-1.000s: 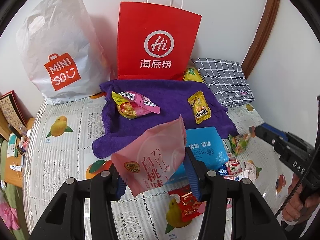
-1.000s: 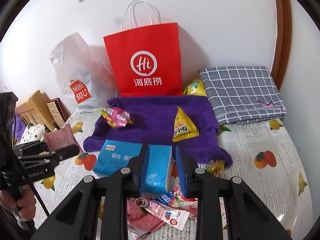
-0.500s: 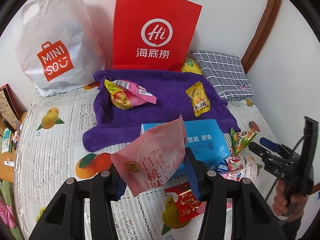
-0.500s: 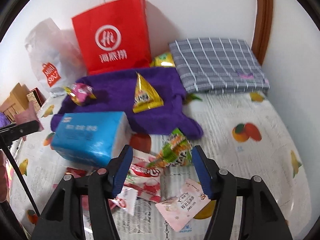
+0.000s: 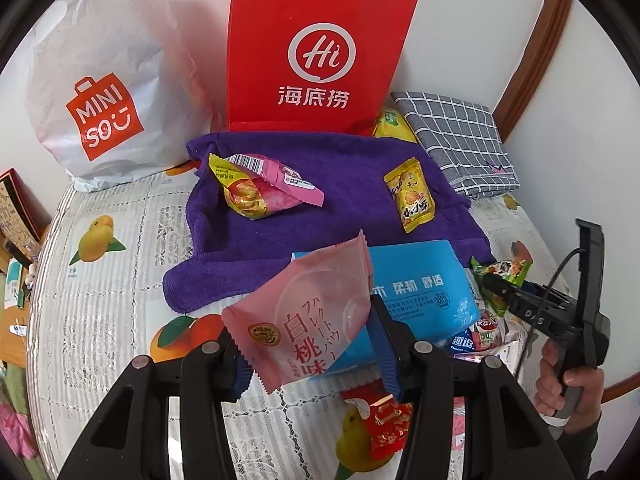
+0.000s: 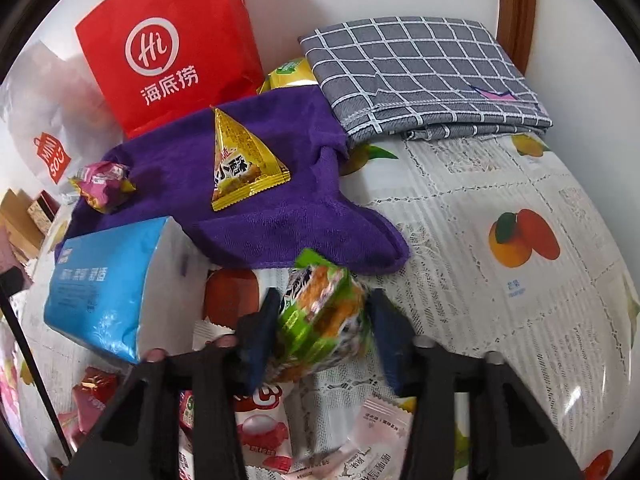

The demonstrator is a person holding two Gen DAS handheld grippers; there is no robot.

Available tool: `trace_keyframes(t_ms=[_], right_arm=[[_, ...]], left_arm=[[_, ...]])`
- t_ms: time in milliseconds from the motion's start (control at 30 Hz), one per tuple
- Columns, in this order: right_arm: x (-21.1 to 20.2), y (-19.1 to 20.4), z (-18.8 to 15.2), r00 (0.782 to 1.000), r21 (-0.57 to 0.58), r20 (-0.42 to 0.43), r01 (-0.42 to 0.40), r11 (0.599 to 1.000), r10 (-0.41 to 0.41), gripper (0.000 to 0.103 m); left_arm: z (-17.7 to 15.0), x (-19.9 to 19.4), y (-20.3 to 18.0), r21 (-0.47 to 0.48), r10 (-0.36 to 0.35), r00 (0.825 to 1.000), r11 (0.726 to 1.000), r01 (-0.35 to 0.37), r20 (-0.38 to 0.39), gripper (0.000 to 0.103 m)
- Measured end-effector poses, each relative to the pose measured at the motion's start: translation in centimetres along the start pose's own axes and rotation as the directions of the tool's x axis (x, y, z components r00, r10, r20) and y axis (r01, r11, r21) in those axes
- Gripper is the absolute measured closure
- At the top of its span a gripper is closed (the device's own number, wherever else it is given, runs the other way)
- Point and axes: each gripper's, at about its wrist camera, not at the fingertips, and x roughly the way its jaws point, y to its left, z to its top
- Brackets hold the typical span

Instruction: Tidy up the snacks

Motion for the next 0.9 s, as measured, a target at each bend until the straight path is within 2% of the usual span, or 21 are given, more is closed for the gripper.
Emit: trace_keyframes(t_ms=[100,500,900], right_arm=[[-0.8,-0.2,0.4,1.0,0.01,0.011,-0.026,1.0,0.026,0.064],[-6.1,3.1,4.4,0.988,-0.084,0.146,-0.047,0.995,0.059,0.064],[-4.5,5.0,8.7,0.982,-0.128,0.176,-0.043,0.991,0.065,0.064]], left_arm=[[0.3,-0.1,0.0,-0.001,-0.005,1.0,1.0,0.005,0.007,0.055],[2.7,-0.5,0.8,-0.016,0.011,0.999,1.0,-0.011,0.031,0.055],[5.1,1.8,4.4,-0.059,0.073,0.997,0.996,-0.072,0.017,0.055]])
